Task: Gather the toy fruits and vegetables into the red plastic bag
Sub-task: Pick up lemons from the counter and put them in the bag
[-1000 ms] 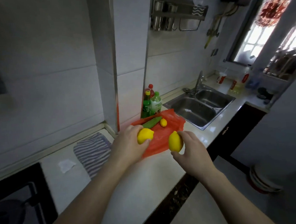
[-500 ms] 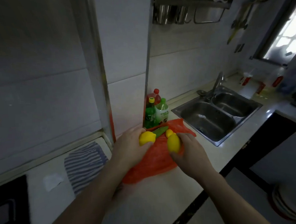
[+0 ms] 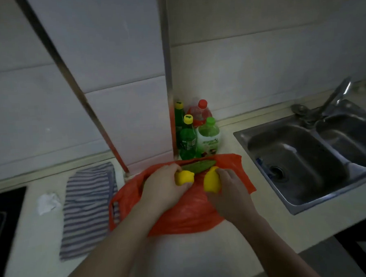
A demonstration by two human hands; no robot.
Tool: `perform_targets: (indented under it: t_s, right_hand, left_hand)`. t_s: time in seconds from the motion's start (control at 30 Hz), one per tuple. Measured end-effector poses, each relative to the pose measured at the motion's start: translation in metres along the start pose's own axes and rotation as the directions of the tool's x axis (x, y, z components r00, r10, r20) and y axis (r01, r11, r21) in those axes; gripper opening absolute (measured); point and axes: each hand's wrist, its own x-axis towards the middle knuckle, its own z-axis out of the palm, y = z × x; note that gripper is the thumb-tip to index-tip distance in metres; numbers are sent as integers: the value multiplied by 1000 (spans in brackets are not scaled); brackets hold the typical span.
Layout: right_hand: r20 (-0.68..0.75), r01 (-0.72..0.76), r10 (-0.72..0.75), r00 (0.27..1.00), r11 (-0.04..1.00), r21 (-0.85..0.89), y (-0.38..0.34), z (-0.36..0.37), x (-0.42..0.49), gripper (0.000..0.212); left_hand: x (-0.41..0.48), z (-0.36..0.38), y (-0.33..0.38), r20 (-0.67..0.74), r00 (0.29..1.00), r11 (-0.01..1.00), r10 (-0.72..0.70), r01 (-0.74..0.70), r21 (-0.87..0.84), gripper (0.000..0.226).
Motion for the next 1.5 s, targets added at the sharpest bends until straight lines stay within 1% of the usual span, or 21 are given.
perform_targets:
  t_s: [0.1,0.17,0.33,0.43,0.5,0.57,0.7,0.83,0.97,1.1,1.27,1.5]
  right_hand:
    - [75,7,-8,997,1000,11,18,15,14,58]
    - [119,-5,2,993,1000,25,27,25,21,61]
    - [180,-15,14,984,1000,2,43,48,39,68]
    - [193,-13,13,981,1000,1,49,62,48,60]
    - [198,-11,10,980,1000,1,53,73,53,53]
    - [194,-15,17,981,1000,-9,56,81,56,50]
    - [191,-24,30,981,999,-34,61,92,60,53]
    - [192,-16,27,981,998,-59,64,99,66,52]
    - [180,11,6,984,996,-90,65,102,74,51]
    - [196,11,16,981,991,-136,65,106,79,50]
    - [221,20,20,975,984,-176,70,112,81,54]
    - [201,32,4,980,984,-173,72,114,83,58]
  left_hand:
    - [10,19,-1,32,996,997,-80,80,-5,50]
    - [15,28,-3,23,993,993,-115,115,-11,48]
    - [23,50,-17,16,984,983,-179,180,-24,46]
    - [28,66,-29,61,976,977,-211,213,-21,46]
    - [33,75,-34,73,974,974,-216,220,-50,49]
    - [38,83,-37,70,974,974,-214,219,-65,52]
    - [46,96,-42,78,975,975,-209,214,-58,55]
    - [53,105,-44,77,977,977,-199,203,-57,54]
    - [58,112,-43,65,981,983,-182,184,-20,53]
    - [61,119,-43,55,984,985,-172,172,0,50]
    - [59,125,-47,95,984,988,-150,152,-17,39]
    - [60,127,-47,99,986,990,-133,136,-27,41]
